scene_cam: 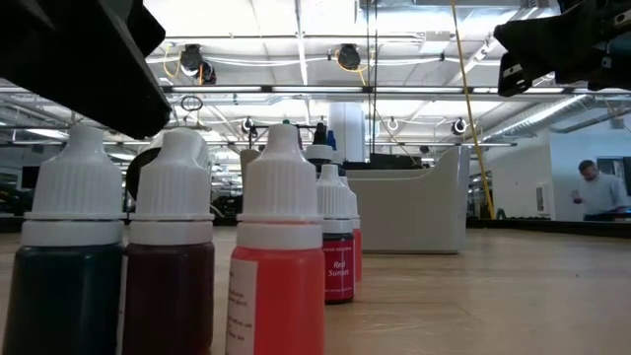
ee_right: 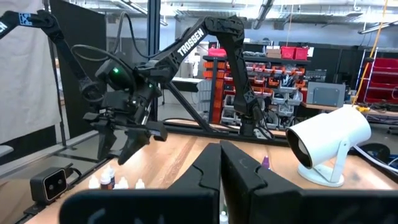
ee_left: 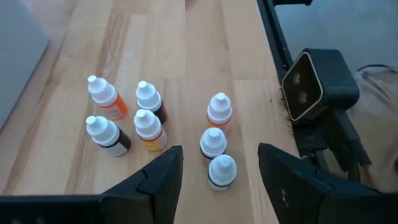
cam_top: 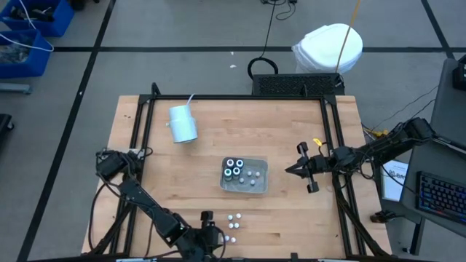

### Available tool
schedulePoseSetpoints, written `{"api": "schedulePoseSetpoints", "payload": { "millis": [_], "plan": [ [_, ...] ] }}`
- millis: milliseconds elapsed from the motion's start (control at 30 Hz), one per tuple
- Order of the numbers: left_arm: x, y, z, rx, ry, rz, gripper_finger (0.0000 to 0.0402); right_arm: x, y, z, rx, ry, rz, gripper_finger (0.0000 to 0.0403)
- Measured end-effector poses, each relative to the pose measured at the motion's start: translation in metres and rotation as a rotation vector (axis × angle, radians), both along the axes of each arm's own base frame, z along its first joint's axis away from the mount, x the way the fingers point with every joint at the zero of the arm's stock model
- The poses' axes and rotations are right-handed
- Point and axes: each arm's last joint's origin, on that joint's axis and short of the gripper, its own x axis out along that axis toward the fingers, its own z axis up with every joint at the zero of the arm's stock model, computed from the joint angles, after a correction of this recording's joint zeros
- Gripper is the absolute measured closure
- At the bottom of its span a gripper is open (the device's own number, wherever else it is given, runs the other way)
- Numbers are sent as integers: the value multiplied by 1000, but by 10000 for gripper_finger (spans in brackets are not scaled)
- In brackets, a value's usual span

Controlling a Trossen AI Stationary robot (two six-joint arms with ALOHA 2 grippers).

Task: Pick & Place food coloring
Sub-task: Put the small blue food coloring bottle into the bin

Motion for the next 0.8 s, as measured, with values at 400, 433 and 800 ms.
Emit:
{"api": "schedulePoseSetpoints", "payload": {
  "millis": [400,433,800],
  "plan": [
    [-4,-2,-2,-19,37,-28,188,0,0,1,1,-7,-1,403],
    [-4,-3,-2,-18,41,-32,188,0,0,1,-7,-8,-2,403],
    [1,1,-9,-9,61,-28,188,0,0,1,-16,-9,-4,403]
  ]
}}
